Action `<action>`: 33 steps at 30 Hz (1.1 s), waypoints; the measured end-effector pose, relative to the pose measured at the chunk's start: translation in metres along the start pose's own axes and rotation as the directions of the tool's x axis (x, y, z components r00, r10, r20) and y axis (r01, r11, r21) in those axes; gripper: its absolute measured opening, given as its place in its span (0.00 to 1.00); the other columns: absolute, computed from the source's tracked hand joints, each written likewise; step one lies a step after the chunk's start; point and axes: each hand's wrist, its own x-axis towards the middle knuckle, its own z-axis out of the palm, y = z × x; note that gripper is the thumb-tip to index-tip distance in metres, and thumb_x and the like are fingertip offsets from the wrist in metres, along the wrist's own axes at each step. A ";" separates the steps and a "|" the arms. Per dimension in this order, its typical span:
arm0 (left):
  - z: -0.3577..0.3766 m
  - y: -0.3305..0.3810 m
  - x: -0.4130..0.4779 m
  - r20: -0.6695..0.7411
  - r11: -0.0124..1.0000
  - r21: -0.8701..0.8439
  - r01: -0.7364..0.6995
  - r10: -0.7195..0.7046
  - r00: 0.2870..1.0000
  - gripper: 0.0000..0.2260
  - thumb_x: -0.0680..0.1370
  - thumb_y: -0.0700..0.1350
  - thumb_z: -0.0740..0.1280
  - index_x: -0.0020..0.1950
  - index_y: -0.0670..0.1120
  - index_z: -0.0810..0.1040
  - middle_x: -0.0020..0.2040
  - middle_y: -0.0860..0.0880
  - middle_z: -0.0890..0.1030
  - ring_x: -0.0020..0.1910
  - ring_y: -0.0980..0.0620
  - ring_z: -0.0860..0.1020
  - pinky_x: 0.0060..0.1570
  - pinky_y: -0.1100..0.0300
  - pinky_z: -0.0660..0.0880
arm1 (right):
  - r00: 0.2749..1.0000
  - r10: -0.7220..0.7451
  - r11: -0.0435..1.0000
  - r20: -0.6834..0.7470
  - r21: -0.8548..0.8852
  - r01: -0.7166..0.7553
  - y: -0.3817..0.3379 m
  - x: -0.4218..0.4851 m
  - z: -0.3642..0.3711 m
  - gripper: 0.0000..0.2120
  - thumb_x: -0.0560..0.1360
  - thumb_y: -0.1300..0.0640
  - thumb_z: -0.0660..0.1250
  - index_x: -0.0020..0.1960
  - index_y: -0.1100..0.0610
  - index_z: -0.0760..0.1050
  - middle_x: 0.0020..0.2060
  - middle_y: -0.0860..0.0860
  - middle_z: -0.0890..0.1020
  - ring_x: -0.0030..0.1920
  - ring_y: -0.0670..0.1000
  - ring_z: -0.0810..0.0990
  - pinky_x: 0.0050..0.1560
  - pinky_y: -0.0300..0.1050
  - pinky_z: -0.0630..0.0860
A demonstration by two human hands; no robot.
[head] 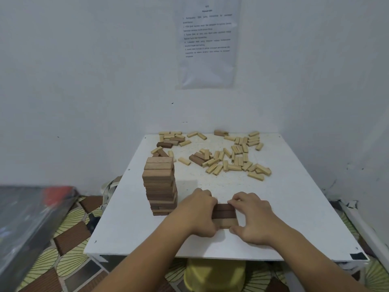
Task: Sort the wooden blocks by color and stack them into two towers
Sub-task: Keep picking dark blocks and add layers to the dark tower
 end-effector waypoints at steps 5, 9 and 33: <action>0.002 -0.004 0.002 -0.005 0.998 0.052 -0.026 0.026 1.000 0.18 0.70 0.57 0.71 0.57 0.51 0.76 0.50 0.51 0.72 0.55 0.50 0.68 0.49 0.52 0.76 | 1.000 -0.023 1.000 -0.012 0.003 0.023 0.003 0.002 0.002 0.35 0.73 0.35 0.68 0.77 0.44 0.65 0.69 0.40 0.66 0.69 0.47 0.63 0.69 0.51 0.63; -0.001 -0.001 0.005 -0.008 1.000 0.025 -0.013 0.013 1.000 0.22 0.67 0.59 0.75 0.56 0.51 0.76 0.50 0.52 0.72 0.51 0.51 0.71 0.40 0.56 0.70 | 0.998 -0.050 0.999 -0.032 0.014 0.050 0.005 0.004 0.002 0.34 0.71 0.34 0.68 0.74 0.43 0.68 0.65 0.39 0.66 0.66 0.46 0.63 0.67 0.50 0.64; -0.203 -0.060 -0.130 -0.306 0.991 -0.122 -0.056 0.016 0.952 0.25 0.67 0.55 0.80 0.61 0.55 0.81 0.56 0.60 0.77 0.56 0.61 0.75 0.58 0.54 0.77 | 0.877 -0.374 0.906 -0.302 0.080 0.415 -0.138 0.015 -0.172 0.32 0.61 0.32 0.70 0.61 0.46 0.75 0.56 0.34 0.68 0.61 0.41 0.70 0.63 0.46 0.73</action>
